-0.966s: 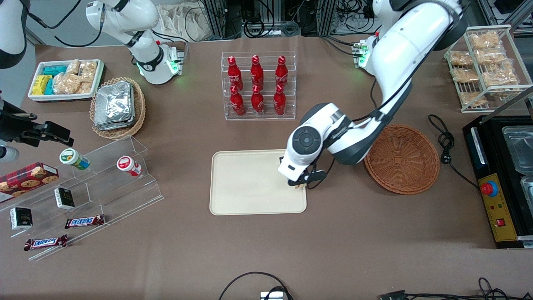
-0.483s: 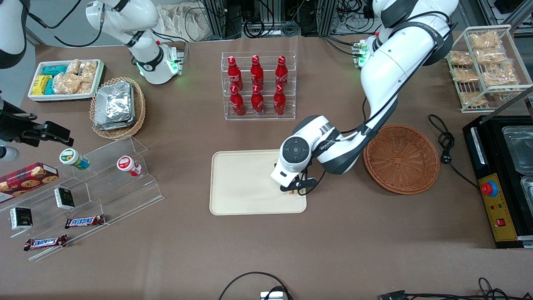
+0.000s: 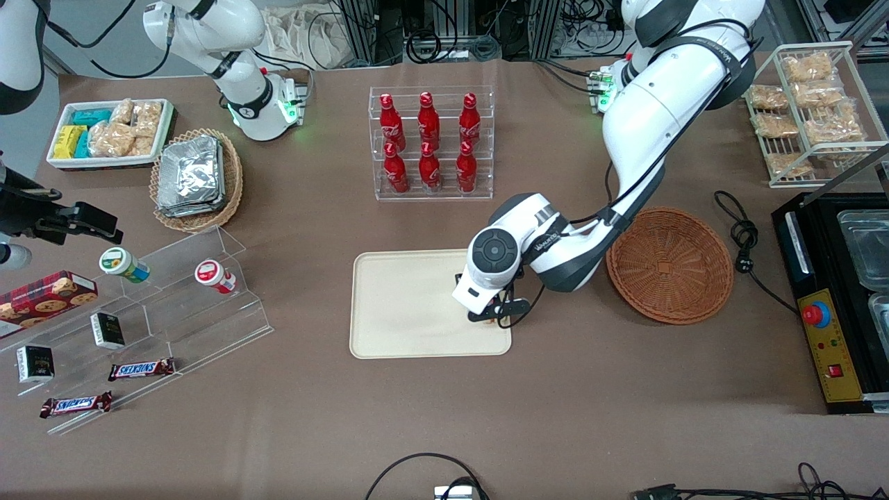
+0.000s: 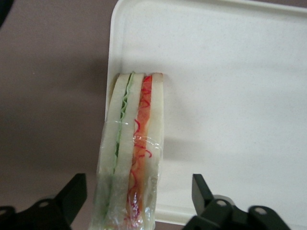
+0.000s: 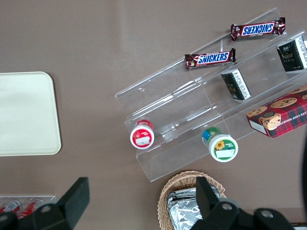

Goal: Place sandwich from basket to tray

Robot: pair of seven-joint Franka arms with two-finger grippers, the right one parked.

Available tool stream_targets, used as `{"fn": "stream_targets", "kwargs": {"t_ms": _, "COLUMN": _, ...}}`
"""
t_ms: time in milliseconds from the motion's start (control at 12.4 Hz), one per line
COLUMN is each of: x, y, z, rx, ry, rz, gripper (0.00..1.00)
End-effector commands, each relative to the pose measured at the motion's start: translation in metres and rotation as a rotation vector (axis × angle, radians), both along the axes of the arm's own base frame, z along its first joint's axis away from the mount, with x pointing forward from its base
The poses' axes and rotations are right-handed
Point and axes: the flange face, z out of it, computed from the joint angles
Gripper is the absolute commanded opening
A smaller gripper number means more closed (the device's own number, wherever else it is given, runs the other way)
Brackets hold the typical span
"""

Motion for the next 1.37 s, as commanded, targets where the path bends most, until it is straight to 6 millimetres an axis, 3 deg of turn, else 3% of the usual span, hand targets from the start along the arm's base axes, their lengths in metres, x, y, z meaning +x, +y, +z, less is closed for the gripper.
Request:
{"fn": "stream_targets", "kwargs": {"t_ms": 0, "x": 0.009, "y": 0.008, "z": 0.025, "rx": 0.023, "ry": -0.035, "rz": 0.02, "gripper": 1.0}}
{"fn": "stream_targets", "kwargs": {"t_ms": 322, "x": 0.016, "y": 0.057, "z": 0.066, "rx": 0.167, "ry": 0.011, "rz": 0.059, "gripper": 1.0}}
{"fn": "stream_targets", "kwargs": {"t_ms": 644, "x": 0.033, "y": 0.095, "z": 0.138, "rx": 0.122, "ry": -0.058, "rz": 0.137, "gripper": 1.0}}
{"fn": "stream_targets", "kwargs": {"t_ms": 1046, "x": 0.031, "y": 0.149, "z": 0.194, "rx": 0.099, "ry": -0.104, "rz": 0.228, "gripper": 1.0}}
{"fn": "stream_targets", "kwargs": {"t_ms": 1207, "x": 0.022, "y": 0.163, "z": 0.208, "rx": 0.124, "ry": -0.147, "rz": 0.241, "gripper": 1.0}}
{"fn": "stream_targets", "kwargs": {"t_ms": 1287, "x": 0.016, "y": 0.176, "z": 0.204, "rx": 0.157, "ry": -0.157, "rz": 0.245, "gripper": 1.0}}
